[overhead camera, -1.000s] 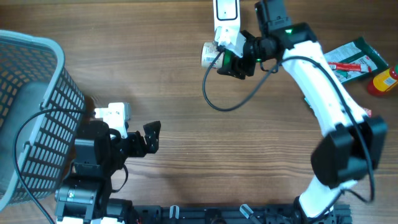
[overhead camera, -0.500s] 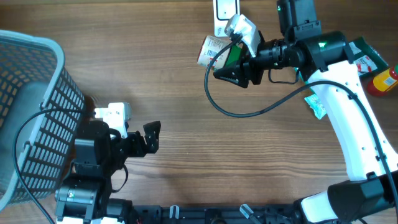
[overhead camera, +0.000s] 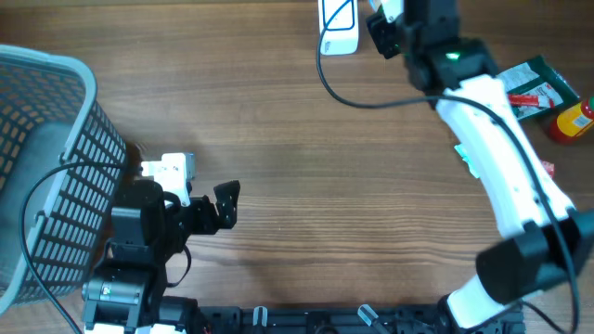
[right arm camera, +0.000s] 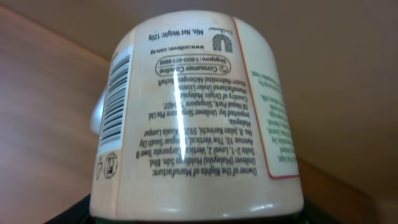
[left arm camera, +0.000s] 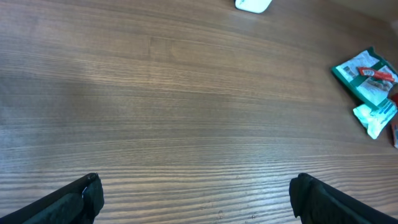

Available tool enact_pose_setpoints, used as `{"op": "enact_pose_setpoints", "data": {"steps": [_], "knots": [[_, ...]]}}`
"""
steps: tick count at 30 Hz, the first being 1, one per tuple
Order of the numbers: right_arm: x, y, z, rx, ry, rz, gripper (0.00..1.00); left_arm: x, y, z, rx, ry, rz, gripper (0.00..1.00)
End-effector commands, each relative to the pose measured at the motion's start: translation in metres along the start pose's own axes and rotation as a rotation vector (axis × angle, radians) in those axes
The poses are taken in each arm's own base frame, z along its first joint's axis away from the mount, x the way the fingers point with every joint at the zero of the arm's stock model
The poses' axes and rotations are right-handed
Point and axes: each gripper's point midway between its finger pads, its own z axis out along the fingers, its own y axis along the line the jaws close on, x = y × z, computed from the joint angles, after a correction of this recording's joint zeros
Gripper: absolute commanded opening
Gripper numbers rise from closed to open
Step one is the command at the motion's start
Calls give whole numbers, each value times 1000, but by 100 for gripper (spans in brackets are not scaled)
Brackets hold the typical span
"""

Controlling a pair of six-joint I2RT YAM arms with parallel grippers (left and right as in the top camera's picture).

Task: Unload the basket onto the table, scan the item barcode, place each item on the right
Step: 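Lift the jar and raise it toward the scanner, then hold the jar's barcode under the scanner window with the right gripper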

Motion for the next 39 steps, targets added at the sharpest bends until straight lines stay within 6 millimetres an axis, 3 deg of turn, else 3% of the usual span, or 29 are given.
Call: {"op": "enact_pose_setpoints", "data": {"steps": [1, 3, 7, 9, 10, 13, 18, 29, 39], "knots": [[1, -22, 28, 403, 92, -183, 5, -1, 1, 0, -7, -7, 8, 100], [-10, -12, 45, 553, 114, -372, 4, -1, 1, 0, -7, -7, 8, 100], [-21, 36, 84, 730, 157, -735, 4, -1, 1, 0, -7, -7, 8, 100], [-3, 55, 102, 754, 220, -831, 4, -1, 1, 0, -7, -7, 8, 100], [21, 63, 118, 742, 319, -932, 4, -1, 1, 0, -7, -7, 8, 100], [43, 63, 130, 756, 398, -971, 4, -1, 1, 0, -7, -7, 8, 100], [40, 56, 132, 774, 393, -999, 4, -1, 1, 0, -7, -7, 8, 100], [30, 64, 142, 722, 365, -1192, 4, -1, 1, 0, -7, -7, 8, 100], [31, 65, 146, 701, 367, -1239, 5, -1, 1, 0, -7, -7, 8, 100]]}}
